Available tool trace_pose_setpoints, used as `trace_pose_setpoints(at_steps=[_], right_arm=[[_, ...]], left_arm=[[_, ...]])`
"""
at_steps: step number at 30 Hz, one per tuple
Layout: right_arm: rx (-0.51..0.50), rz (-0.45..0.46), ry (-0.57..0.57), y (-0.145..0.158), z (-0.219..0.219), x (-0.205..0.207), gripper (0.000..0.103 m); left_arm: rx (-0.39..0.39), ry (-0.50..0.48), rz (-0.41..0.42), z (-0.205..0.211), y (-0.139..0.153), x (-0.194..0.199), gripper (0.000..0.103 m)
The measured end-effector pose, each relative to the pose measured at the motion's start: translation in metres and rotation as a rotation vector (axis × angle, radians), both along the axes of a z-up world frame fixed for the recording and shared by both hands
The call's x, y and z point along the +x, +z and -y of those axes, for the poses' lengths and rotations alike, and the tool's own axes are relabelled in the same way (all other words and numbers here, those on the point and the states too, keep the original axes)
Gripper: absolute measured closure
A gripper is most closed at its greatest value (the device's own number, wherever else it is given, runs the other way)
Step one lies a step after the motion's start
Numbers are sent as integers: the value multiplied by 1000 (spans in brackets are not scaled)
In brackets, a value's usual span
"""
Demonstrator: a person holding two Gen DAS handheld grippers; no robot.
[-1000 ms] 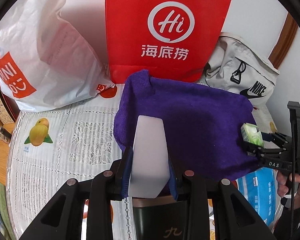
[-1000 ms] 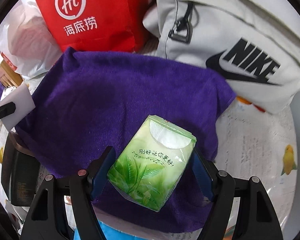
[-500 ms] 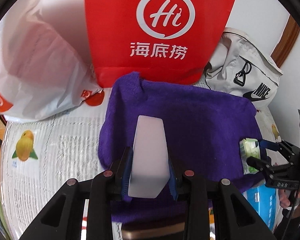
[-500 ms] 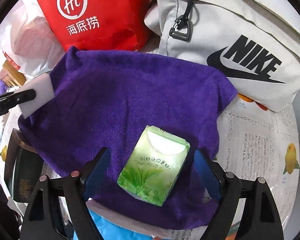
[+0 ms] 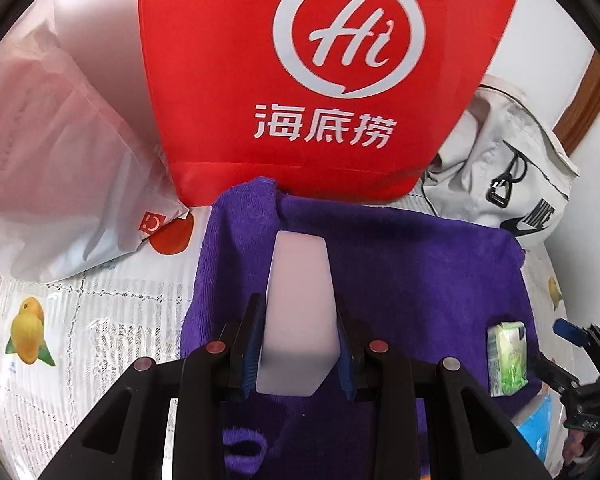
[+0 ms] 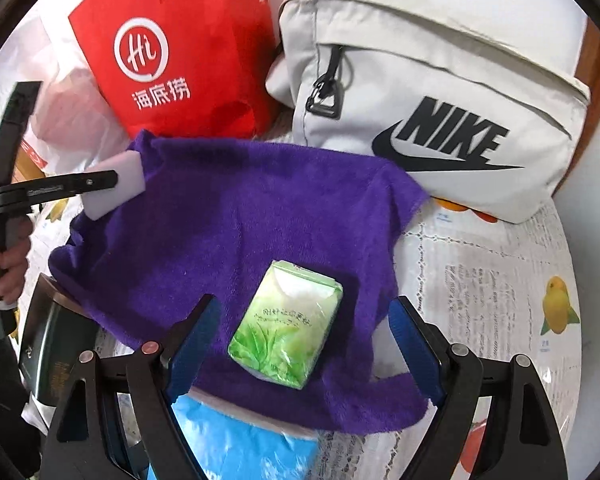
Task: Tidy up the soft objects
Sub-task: 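Carry both items onto the purple towel and open both tools to release them, then withdraw both tools from the towel back toward the remaining items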
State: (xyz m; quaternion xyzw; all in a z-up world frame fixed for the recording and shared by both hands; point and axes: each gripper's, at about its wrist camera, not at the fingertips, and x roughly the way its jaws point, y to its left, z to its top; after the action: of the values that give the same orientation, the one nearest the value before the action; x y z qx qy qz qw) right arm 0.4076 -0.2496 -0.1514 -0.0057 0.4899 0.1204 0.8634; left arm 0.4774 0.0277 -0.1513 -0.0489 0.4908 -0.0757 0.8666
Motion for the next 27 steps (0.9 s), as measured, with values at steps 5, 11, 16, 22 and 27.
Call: trace_pose_setpoints(at_steps=[5, 11, 16, 22, 27], right_arm=[[15, 1, -33, -3, 16, -9, 18], [18, -5, -82, -11, 19, -14, 18], [-46, 7, -93, -7, 18, -21, 18], [20, 31, -105, 10, 24, -35, 18], [31, 26, -115, 25, 21, -54, 18]], left_arm=[[17, 0, -12, 1, -7, 4, 72], [64, -3, -29, 6, -8, 4, 56], [97, -1, -2, 8, 2, -6, 38], [110, 4, -2, 3, 22, -31, 38], [78, 15, 2, -3, 44, -63, 38]])
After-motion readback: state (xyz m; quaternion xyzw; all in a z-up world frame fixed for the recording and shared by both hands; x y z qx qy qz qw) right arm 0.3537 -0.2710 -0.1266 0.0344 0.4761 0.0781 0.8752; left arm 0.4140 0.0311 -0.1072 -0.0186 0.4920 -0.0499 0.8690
